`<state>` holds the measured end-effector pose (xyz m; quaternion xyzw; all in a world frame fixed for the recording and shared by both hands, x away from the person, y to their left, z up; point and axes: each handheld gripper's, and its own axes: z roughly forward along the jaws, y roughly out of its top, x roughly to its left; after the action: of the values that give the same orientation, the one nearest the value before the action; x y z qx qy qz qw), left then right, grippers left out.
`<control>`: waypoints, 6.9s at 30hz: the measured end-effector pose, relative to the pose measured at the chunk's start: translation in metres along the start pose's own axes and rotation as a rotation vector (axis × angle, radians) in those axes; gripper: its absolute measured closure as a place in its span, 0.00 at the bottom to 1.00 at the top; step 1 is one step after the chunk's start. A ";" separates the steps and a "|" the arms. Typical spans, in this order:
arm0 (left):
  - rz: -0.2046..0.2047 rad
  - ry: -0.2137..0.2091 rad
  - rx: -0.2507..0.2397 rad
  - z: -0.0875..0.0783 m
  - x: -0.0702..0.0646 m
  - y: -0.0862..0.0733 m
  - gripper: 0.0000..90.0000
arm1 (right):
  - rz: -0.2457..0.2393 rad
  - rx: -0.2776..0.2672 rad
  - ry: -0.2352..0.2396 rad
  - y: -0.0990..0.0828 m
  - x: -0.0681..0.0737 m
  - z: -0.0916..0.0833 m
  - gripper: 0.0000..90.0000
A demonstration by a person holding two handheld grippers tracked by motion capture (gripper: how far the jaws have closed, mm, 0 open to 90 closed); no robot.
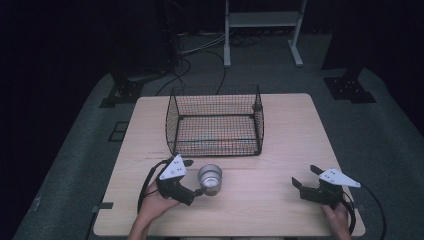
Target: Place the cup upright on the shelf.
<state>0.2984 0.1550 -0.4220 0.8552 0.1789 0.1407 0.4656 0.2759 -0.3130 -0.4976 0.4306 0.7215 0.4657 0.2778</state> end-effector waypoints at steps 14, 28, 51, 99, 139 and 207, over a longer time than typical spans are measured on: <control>0.032 -0.028 0.062 0.018 0.000 0.005 0.01 | -0.002 0.000 0.002 0.000 0.000 0.000 0.15; 0.048 -0.045 0.122 0.032 0.002 0.008 0.01 | -0.005 -0.002 0.005 0.000 0.000 0.000 0.15; 0.036 -0.077 0.192 0.056 0.009 0.004 0.01 | -0.006 -0.002 0.008 0.000 0.000 0.000 0.15; 0.088 -0.158 0.240 0.055 0.011 0.044 0.15 | -0.007 -0.006 0.015 0.000 0.001 0.000 0.15; 0.140 -0.189 0.267 0.043 0.044 0.138 0.15 | -0.005 -0.008 0.017 0.000 0.000 0.000 0.15; -0.079 -0.063 0.284 0.083 0.154 0.186 0.15 | 0.005 -0.017 0.031 0.000 -0.001 0.000 0.15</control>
<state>0.5033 0.0669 -0.2965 0.9088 0.2161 0.0686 0.3503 0.2764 -0.3142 -0.4976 0.4227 0.7206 0.4791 0.2691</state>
